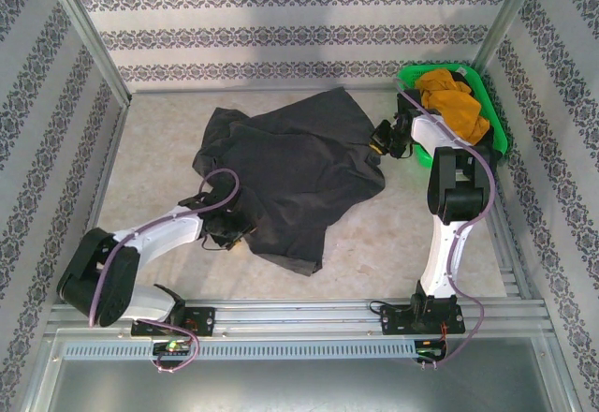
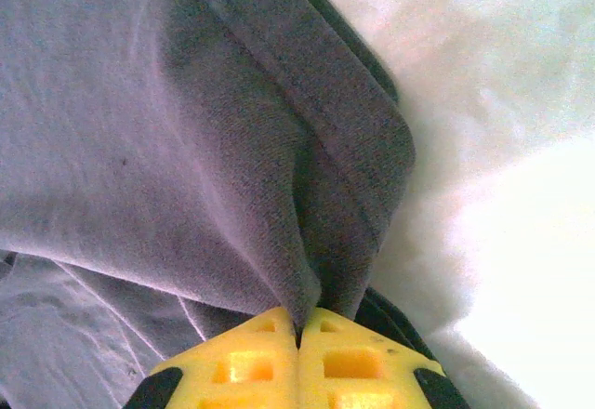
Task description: Fold and stack the t-shirts
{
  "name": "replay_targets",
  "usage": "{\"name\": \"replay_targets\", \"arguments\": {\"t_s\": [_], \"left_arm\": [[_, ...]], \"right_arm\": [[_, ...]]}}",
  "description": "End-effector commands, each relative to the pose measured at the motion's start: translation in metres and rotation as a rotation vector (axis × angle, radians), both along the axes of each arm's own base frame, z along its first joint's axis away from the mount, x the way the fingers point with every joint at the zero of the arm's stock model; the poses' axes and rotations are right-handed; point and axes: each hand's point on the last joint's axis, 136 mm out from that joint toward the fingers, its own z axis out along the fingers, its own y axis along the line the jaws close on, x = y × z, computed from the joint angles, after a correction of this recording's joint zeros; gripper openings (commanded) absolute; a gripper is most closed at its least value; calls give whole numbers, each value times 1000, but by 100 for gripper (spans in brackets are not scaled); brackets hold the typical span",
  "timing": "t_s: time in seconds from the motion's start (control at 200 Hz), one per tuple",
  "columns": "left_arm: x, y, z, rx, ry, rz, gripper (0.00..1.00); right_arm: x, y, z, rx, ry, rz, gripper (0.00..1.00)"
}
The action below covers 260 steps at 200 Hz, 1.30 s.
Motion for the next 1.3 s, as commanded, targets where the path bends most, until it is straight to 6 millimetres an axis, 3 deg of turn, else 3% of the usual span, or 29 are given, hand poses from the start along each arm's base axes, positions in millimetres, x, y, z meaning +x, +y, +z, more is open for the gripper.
{"name": "replay_targets", "arguments": {"t_s": [0.0, 0.135, 0.255, 0.35, 0.455, 0.55, 0.734, 0.939, 1.164, 1.294], "left_arm": [[0, -16, -6, -22, 37, -19, 44], [-9, -15, -20, 2, 90, -12, 39], [2, -10, -20, 54, 60, -15, 33], [15, -7, -17, 84, 27, -16, 22], [22, 3, -16, 129, 12, 4, 3], [23, 28, -5, 210, 0, 36, 0], [26, 106, 32, 327, -51, 200, 0], [33, 184, 65, 410, -99, 380, 0], [58, 217, 72, 435, -114, 414, 0], [67, 222, 74, 447, -117, 404, 0]], "right_arm": [[-4, -3, 11, 4, -17, -1, 0], [-5, -2, 12, 9, -18, -1, 0], [-7, -3, 14, 7, -23, -2, 0], [-10, -3, 16, 3, -26, 0, 0], [-14, -5, 17, 0, -29, -2, 0], [-19, -6, 21, -11, -36, -6, 0], [-37, -7, 29, -43, -43, -18, 0], [-78, 1, 34, -174, 12, -12, 0], [-101, 21, 19, -218, 79, 68, 0], [-113, 17, 27, -259, 82, 82, 15]]}}
